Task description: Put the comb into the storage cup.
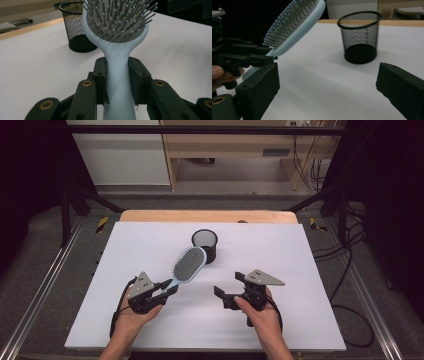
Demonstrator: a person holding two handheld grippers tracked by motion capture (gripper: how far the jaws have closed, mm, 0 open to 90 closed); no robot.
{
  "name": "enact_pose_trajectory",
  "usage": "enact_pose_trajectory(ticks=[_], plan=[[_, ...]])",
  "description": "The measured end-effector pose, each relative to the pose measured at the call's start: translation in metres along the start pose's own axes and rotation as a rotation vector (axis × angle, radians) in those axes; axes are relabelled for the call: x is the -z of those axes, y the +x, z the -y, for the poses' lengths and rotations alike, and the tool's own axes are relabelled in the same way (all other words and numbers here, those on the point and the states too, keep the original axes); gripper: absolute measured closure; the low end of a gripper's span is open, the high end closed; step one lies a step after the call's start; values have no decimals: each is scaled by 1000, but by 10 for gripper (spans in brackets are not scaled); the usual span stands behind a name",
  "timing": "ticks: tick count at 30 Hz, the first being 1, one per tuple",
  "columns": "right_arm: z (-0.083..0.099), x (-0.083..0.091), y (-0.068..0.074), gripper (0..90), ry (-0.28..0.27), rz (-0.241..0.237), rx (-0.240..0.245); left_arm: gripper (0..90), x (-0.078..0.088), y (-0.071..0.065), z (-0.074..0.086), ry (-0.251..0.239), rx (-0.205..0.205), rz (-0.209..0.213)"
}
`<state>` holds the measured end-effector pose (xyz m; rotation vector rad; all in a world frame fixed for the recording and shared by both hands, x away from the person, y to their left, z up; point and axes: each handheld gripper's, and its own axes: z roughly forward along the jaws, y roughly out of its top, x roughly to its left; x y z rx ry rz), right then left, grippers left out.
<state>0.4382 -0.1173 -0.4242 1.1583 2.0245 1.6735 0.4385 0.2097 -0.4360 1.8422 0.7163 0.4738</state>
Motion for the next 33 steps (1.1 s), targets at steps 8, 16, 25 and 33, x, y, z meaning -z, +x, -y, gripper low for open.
enact_pose_trajectory(ticks=[8, 16, 25, 33], plan=[[-12, -31, 24, 42, -9, -95, -35, 693, 7, -1, -4, -45, 2, -12], [-17, -56, 40, 38, -5, -143, -58, 692, 11, 0, -3, -66, 6, -15], [-25, -75, 52, 38, -12, -175, -73, 693, 10, -5, -5, -76, -10, -3], [-34, -82, 49, 55, -36, -193, -139, 692, 8, -10, -7, -77, -34, -6]])
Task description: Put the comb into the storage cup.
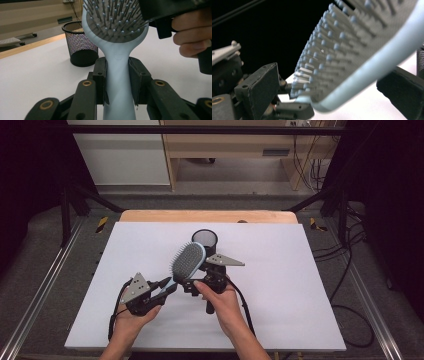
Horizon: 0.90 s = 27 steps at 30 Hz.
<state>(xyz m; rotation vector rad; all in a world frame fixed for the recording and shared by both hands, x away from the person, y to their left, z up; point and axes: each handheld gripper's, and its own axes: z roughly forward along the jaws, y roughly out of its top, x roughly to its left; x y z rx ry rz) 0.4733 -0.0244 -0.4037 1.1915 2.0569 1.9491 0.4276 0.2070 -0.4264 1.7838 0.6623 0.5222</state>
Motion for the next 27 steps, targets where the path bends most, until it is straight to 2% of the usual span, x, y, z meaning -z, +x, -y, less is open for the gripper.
enact_pose_trajectory(ticks=[6, 15, 22, 27], plan=[[-7, -1, -1, 115, -31, -12, -42, 692, -4, -7, 2, 15, -46, 0], [-6, 0, -6, 369, -66, -26, -89, 693, -2, -2, 6, 9, -33, -9], [-7, 2, -5, 448, -100, -50, -126, 692, -5, -1, 5, 6, -21, -9], [-8, 3, -4, 477, -92, -52, -116, 693, -8, -2, 9, 7, -1, -5]])
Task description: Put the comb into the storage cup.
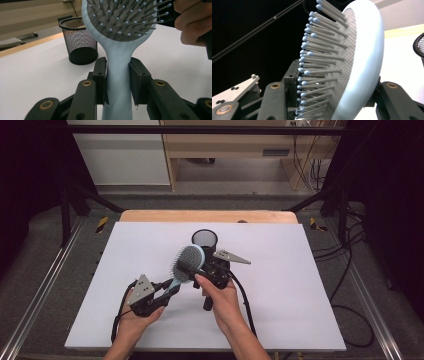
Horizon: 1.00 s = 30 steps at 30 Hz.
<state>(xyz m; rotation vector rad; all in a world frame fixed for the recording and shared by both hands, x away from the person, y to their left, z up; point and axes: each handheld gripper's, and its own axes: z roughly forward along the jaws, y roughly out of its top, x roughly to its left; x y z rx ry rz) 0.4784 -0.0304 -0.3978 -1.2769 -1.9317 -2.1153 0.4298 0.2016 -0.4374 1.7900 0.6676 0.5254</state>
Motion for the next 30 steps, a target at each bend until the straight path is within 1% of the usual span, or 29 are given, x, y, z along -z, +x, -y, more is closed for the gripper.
enact_pose_trajectory(ticks=[3, 9, 14, 18, 19, 23, 30], plan=[[0, -3, 1, 488, 10, -1, 12, 691, 1, 3, 1, 3, 8, -9], [-1, -10, 8, 499, 22, 6, 49, 692, 2, 6, 3, 4, 27, -7], [-1, -10, 12, 498, 18, 11, 69, 694, 2, 4, 2, -1, 26, -10], [-2, -11, 13, 500, 17, 13, 72, 693, 2, 5, 3, -9, 35, -17], [-2, -12, 13, 501, 20, 13, 80, 692, 2, 5, 4, -5, 34, -15], [-1, -14, 14, 501, 22, 16, 83, 692, 3, 6, 5, -4, 34, -22], [-2, -18, 17, 505, 22, 20, 88, 687, 4, 7, 6, -17, 41, -45]])
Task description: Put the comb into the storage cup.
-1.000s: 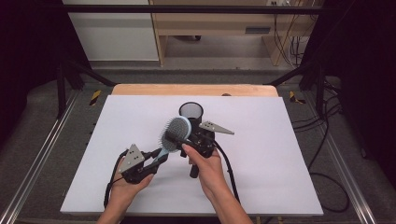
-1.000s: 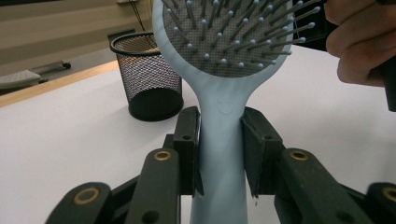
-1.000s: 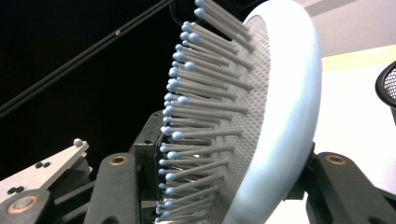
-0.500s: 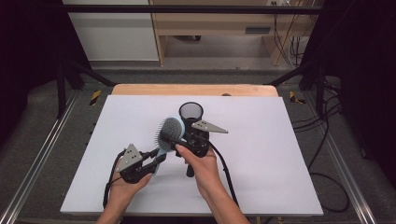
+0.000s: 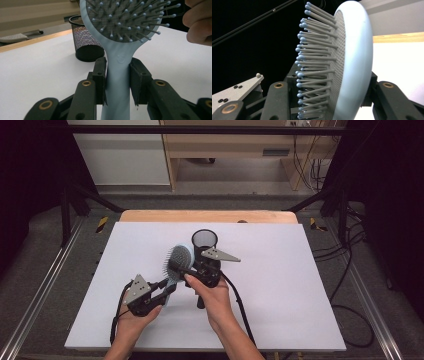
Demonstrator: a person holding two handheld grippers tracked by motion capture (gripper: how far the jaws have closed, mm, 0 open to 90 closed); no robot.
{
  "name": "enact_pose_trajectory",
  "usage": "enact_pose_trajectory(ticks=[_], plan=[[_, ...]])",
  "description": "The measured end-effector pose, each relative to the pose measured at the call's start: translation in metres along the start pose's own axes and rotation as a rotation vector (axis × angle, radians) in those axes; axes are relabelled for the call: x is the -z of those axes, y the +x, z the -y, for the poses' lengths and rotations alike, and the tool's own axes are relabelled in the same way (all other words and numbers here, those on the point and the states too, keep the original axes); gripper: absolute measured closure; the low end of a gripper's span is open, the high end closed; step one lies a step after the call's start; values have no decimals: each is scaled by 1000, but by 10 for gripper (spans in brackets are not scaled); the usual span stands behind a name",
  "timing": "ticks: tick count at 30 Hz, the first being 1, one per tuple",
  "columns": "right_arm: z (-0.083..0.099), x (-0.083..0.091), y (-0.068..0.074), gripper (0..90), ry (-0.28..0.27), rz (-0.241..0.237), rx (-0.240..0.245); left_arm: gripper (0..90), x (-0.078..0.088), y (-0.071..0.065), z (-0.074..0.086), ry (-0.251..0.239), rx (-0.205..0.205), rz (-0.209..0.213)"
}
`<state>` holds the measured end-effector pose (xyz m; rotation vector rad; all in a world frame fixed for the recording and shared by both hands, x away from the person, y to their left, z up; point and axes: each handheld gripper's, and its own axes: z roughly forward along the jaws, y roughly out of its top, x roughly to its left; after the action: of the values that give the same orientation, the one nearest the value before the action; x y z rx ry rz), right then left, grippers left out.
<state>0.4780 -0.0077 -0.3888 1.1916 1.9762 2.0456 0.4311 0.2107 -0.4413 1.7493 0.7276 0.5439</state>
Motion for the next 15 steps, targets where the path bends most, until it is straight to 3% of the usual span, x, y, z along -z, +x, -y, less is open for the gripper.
enact_pose_trajectory(ticks=[11, 15], plan=[[-1, -2, 1, 508, -8, 4, -13, 669, 1, 1, 1, -13, 3, -28], [-4, -1, -1, 509, -19, 13, -18, 581, 3, 2, 1, -31, 10, -49]])
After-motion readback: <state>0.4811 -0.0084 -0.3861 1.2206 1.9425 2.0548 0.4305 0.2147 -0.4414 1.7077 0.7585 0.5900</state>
